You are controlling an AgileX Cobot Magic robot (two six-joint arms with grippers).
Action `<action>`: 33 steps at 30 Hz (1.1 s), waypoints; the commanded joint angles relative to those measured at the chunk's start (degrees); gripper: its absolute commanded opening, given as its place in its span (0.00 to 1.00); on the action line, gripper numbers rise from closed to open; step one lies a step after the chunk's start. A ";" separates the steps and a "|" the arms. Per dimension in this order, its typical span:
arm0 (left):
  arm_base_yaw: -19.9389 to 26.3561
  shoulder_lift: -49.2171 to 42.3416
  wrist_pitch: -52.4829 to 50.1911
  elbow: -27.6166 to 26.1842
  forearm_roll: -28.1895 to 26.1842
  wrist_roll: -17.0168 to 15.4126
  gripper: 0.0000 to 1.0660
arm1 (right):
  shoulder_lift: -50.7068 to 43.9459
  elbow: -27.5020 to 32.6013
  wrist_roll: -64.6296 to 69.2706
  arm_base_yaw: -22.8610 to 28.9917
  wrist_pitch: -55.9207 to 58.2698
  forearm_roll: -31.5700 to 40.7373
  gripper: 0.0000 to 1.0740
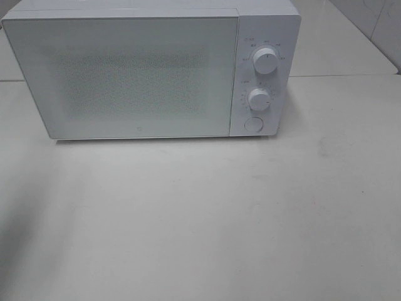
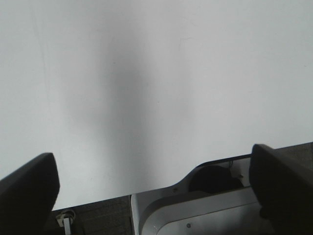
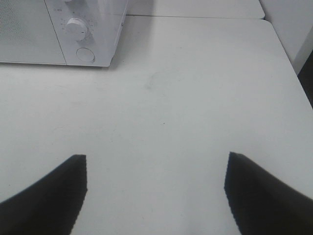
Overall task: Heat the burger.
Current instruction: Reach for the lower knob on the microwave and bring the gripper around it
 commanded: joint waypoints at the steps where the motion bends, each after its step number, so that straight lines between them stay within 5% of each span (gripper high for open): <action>1: 0.34 -6.02 0.11 2.52 2.52 -2.41 0.93 | -1.55 0.17 -0.06 -0.23 -0.69 0.06 0.70; 20: 0.34 -38.96 0.11 16.67 5.33 -3.55 0.93 | -1.55 0.17 -0.06 -0.23 -0.69 0.06 0.70; 33: 0.34 -58.21 -3.32 19.02 5.56 -3.55 0.92 | -1.55 0.17 -0.06 -0.23 -0.69 0.06 0.70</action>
